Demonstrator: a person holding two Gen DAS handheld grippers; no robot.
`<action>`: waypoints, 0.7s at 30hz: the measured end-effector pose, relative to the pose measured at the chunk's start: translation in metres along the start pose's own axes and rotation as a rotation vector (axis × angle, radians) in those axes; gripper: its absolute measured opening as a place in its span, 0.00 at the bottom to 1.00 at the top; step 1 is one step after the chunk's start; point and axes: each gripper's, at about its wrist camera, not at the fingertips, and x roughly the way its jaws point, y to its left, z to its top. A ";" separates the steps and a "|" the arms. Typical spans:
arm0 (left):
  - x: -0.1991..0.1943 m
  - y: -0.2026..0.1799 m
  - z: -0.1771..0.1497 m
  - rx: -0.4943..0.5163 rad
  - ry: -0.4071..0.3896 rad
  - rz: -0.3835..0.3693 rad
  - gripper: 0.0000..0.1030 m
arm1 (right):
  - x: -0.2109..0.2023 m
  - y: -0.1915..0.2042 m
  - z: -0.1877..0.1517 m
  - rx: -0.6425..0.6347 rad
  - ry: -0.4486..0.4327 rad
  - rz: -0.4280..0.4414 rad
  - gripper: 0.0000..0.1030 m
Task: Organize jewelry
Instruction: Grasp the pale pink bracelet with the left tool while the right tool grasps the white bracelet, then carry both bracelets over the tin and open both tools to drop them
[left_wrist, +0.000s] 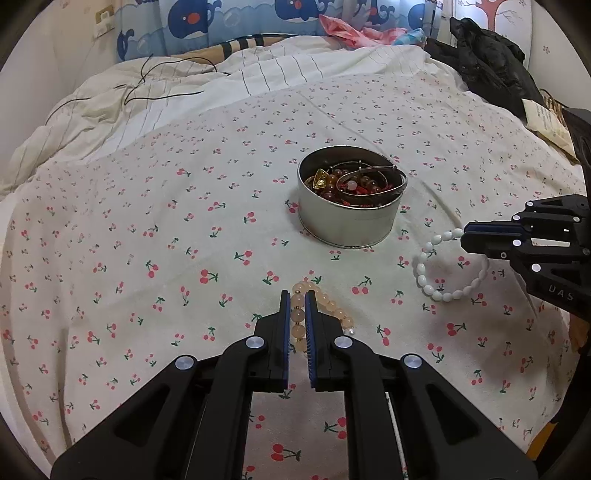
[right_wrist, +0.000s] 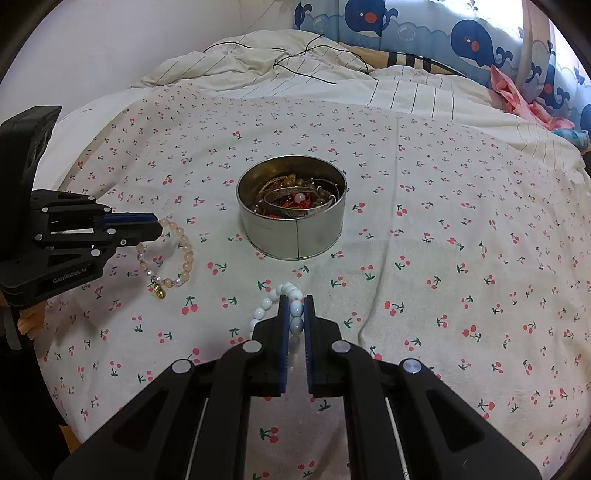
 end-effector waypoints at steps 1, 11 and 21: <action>0.000 0.000 0.000 0.001 -0.001 0.001 0.07 | 0.000 0.000 0.000 -0.001 0.000 0.001 0.08; -0.002 -0.005 0.001 0.026 -0.010 0.023 0.07 | 0.001 0.000 0.000 0.001 0.004 0.008 0.08; -0.004 -0.010 0.002 0.059 -0.022 0.061 0.07 | 0.001 -0.002 0.000 0.015 0.004 0.026 0.08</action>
